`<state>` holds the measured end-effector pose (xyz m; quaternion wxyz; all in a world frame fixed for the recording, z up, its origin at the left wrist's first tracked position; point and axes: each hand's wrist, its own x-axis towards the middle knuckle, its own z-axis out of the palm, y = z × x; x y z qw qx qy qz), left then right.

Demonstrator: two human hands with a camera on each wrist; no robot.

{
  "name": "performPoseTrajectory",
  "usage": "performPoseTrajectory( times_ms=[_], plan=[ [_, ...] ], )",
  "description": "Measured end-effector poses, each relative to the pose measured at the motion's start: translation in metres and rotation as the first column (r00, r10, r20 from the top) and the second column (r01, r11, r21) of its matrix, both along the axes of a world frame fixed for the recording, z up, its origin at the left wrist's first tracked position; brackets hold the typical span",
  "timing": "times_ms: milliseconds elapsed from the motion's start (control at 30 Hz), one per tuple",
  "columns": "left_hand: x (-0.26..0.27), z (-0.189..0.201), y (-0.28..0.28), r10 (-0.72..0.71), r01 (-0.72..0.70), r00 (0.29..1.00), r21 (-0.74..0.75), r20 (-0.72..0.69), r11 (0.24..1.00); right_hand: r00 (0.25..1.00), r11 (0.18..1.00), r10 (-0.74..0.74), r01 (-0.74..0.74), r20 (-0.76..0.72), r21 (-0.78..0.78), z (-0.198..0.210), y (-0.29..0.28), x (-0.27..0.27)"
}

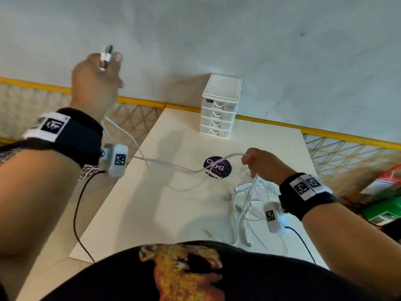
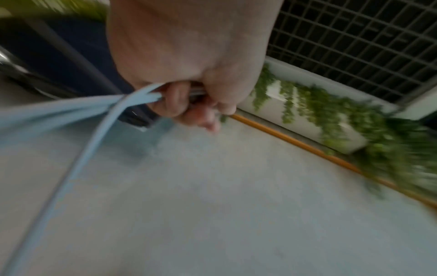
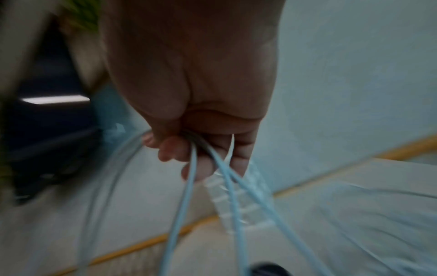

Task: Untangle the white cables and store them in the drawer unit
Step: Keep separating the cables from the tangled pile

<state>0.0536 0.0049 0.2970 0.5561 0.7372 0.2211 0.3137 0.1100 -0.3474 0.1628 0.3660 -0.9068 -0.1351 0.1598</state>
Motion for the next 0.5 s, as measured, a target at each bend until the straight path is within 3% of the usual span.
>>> performPoseTrajectory(
  times_ms=[33, 100, 167, 233, 300, 333, 400, 500],
  plan=[
    [-0.006, -0.008, -0.033, -0.113, 0.117, 0.993, 0.135, -0.034, 0.984, 0.996, 0.997, 0.075, -0.073, 0.055, -0.039, 0.017, 0.02, -0.006],
    [-0.006, -0.028, -0.074, -0.342, 0.354, 0.935, 0.163, -0.098, 0.921, 0.949, 0.969, 0.229, -0.201, 0.218, -0.144, 0.046, 0.057, -0.016],
    [-0.001, -0.047, -0.107, -0.485, 0.537, 0.838, 0.221, -0.251, 0.814, 0.897, 0.959, 0.272, -0.224, 0.348, -0.172, 0.066, 0.08, -0.018],
    [-0.004, -0.056, -0.128, -0.604, 0.661, 0.737, 0.136, -0.303, 0.738, 0.91, 0.976, 0.219, -0.208, 0.352, -0.068, 0.076, 0.089, -0.016],
    [-0.005, -0.06, -0.13, -0.652, 0.692, 0.697, 0.043, -0.299, 0.721, 0.965, 0.973, 0.156, -0.187, 0.211, 0.133, 0.081, 0.085, -0.015],
    [-0.002, -0.061, -0.12, -0.636, 0.676, 0.712, 0.044, -0.297, 0.736, 0.977, 0.967, 0.158, -0.183, 0.147, 0.18, 0.079, 0.079, -0.014],
    [0.0, -0.053, -0.089, -0.564, 0.574, 0.802, -0.007, -0.194, 0.819, 0.98, 0.98, 0.163, -0.174, 0.118, 0.094, 0.061, 0.056, -0.008],
    [-0.001, -0.035, -0.026, -0.317, 0.34, 0.939, -0.217, 0.132, 0.915, 0.995, 0.999, 0.032, -0.029, 0.099, -0.032, 0.018, 0.004, 0.005]
  ],
)
